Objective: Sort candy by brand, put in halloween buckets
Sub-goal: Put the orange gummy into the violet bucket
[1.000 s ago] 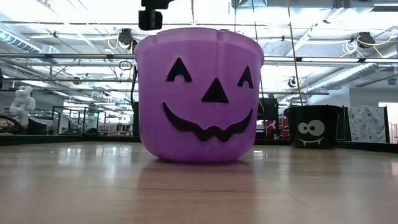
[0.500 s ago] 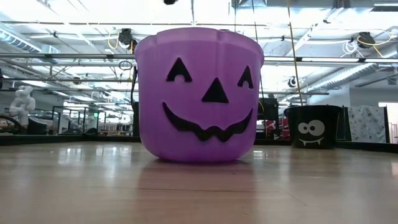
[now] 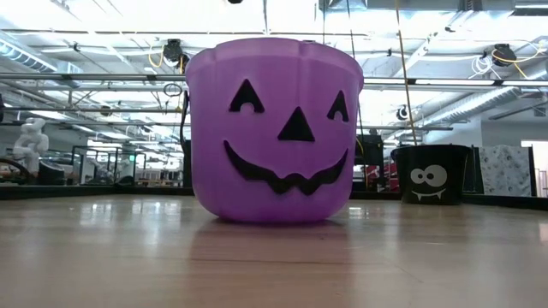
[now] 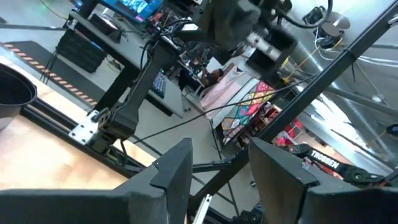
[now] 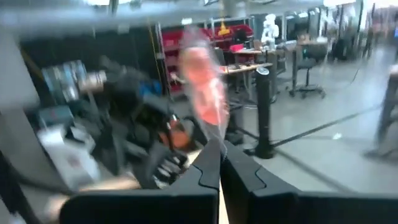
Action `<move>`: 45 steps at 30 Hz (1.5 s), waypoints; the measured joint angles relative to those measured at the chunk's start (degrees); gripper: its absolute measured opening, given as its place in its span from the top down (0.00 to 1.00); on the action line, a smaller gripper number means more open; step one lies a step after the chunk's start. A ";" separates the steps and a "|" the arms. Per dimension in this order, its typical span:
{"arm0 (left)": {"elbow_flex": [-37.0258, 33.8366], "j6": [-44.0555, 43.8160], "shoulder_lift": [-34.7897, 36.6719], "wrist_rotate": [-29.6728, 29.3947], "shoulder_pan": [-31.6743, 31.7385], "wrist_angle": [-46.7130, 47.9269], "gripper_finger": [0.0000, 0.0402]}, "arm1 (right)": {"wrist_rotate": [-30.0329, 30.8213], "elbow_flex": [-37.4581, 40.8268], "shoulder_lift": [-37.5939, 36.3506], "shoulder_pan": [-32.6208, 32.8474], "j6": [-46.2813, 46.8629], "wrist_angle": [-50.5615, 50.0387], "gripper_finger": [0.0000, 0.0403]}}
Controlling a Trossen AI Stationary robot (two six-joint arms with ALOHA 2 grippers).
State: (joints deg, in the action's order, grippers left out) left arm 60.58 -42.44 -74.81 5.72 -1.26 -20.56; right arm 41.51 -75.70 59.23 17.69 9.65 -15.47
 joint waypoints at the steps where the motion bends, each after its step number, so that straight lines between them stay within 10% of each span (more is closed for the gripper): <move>1: 0.00 0.51 0.00 -0.02 0.00 0.00 0.59 | -0.22 0.00 0.01 0.04 -3.53 -0.56 1.00; 8: 0.00 1.34 0.00 -0.85 0.00 0.06 0.59 | -0.11 0.02 0.01 -0.98 -21.14 -3.73 1.00; 16: -0.03 1.42 0.94 -2.68 0.11 1.06 0.59 | -1.04 0.02 -0.23 -4.10 15.18 -8.35 1.00; 22: 0.02 14.38 5.28 -3.78 0.15 0.76 0.59 | -25.16 0.00 2.46 -4.00 41.75 -16.24 1.00; 29: 0.02 29.52 12.12 -4.60 0.15 9.58 0.59 | -37.36 0.07 12.35 -4.13 32.87 -23.83 1.00; 35: 0.02 22.35 16.40 -4.76 -0.43 21.91 0.59 | -51.94 0.09 21.86 -4.63 27.66 -22.65 1.00; 45: 0.02 4.93 17.53 -4.75 -0.88 36.71 0.59 | -58.85 0.11 33.57 -6.73 34.41 -14.56 0.90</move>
State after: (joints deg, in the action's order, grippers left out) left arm 60.60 -37.51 -57.28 0.96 -2.13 16.15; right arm -17.34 -75.59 92.80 10.96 44.06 -30.03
